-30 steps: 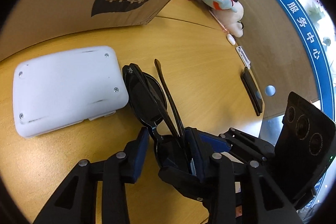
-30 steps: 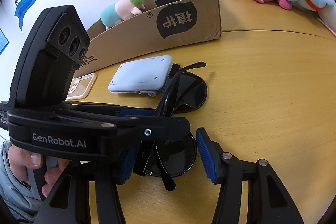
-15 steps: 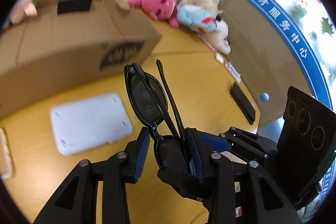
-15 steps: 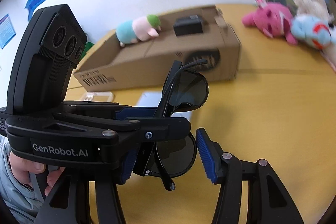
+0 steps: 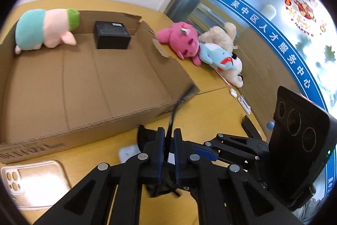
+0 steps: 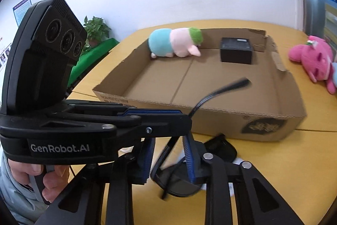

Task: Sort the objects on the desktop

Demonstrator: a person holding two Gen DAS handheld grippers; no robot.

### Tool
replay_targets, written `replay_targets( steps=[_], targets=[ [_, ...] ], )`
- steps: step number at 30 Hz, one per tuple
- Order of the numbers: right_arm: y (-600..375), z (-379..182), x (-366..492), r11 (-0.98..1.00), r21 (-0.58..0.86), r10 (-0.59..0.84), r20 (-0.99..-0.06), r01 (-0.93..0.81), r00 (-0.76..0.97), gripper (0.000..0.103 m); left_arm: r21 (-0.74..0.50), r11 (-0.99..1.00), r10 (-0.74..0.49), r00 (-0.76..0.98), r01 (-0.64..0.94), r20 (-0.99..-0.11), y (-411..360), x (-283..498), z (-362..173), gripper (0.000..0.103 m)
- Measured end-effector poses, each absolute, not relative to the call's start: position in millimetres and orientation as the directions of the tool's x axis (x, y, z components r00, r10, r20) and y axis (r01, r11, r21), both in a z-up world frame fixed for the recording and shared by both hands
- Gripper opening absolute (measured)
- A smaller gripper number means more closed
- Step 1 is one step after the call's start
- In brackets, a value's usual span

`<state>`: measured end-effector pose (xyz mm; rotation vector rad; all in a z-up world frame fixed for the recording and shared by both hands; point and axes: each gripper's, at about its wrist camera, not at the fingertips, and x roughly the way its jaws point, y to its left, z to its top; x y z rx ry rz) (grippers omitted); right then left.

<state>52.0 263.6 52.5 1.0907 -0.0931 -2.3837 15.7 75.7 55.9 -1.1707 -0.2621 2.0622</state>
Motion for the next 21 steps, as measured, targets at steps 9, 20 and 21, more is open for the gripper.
replay_targets(
  steps=[9, 20, 21],
  targets=[
    [262.5, 30.1, 44.0, -0.858, 0.332, -0.499, -0.719, 0.392, -0.483, 0.025, -0.539, -0.698, 0.695, -0.267, -0.471, -0.667, 60.1, 13.0, 33.6, 0.007],
    [327.1, 24.2, 67.6, -0.852, 0.444, -0.522, -0.670, 0.279, -0.529, 0.035, -0.496, -0.729, 0.653, -0.262, -0.471, -0.711, 54.1, 17.4, 14.4, 0.007],
    [330.6, 29.3, 71.1, -0.853, 0.438, -0.519, -0.658, 0.284, -0.545, 0.035, -0.496, -0.724, 0.659, -0.268, -0.480, -0.703, 53.6, 17.3, 17.3, 0.007]
  ],
)
